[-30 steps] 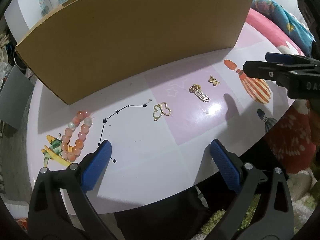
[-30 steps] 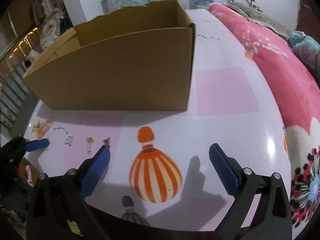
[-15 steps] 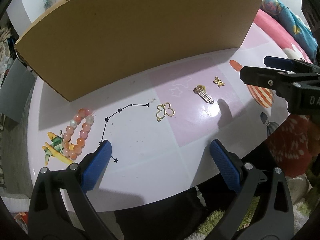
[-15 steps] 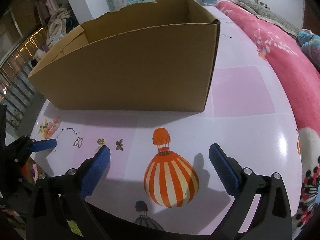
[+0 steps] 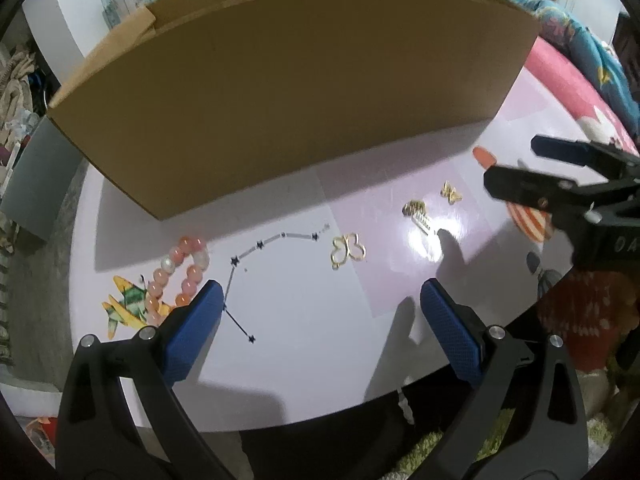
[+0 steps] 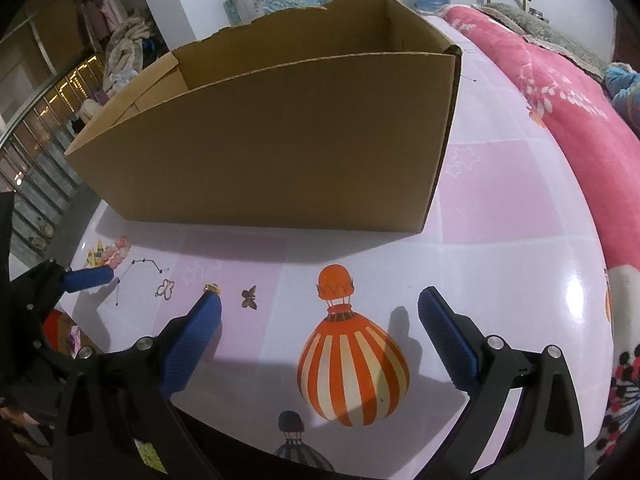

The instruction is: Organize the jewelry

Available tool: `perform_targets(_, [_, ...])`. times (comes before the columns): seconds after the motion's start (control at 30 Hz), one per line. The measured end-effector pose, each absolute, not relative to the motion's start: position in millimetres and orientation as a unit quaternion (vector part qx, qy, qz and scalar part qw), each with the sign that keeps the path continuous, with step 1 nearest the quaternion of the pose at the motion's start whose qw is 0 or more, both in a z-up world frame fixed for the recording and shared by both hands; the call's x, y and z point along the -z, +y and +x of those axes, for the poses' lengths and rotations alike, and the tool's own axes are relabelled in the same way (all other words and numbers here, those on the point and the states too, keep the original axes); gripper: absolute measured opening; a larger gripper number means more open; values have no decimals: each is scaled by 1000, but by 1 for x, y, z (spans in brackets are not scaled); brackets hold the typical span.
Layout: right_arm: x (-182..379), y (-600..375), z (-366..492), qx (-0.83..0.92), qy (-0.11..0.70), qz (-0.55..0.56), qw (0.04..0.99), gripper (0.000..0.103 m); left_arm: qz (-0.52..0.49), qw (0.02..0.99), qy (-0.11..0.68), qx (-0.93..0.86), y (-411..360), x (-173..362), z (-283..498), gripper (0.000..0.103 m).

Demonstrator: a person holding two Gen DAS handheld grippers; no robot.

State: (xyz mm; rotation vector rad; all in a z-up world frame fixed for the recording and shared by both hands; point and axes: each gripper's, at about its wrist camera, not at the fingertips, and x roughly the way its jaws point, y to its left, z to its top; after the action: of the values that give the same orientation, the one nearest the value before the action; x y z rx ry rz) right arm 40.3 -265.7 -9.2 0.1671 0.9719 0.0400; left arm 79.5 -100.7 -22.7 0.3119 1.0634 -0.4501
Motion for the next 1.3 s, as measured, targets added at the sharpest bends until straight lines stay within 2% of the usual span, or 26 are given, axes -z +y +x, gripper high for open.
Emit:
perform_targets(0.23, [10, -268, 39, -20, 460, 81, 884, 96, 124, 842, 457, 258, -86, 8, 86, 92])
perform_targets(0.3, [11, -270, 40, -20, 461, 87, 883, 96, 119, 839, 456, 270, -84, 9, 91, 78])
perform_targets(0.4, [14, -273, 42, -19, 464, 93, 881, 96, 109, 829, 469, 285, -78, 12, 97, 65])
perform_targets(0.63, [19, -280, 44, -18, 467, 102, 878, 96, 136, 813, 470, 315, -90, 21, 88, 42])
perform_targets(0.93, [20, -280, 49, -18, 464, 98, 880, 96, 196, 801, 453, 339, -99, 23, 86, 28])
perform_targets(1.3, [20, -279, 51, -16, 463, 96, 881, 96, 219, 788, 443, 368, -110, 24, 85, 23])
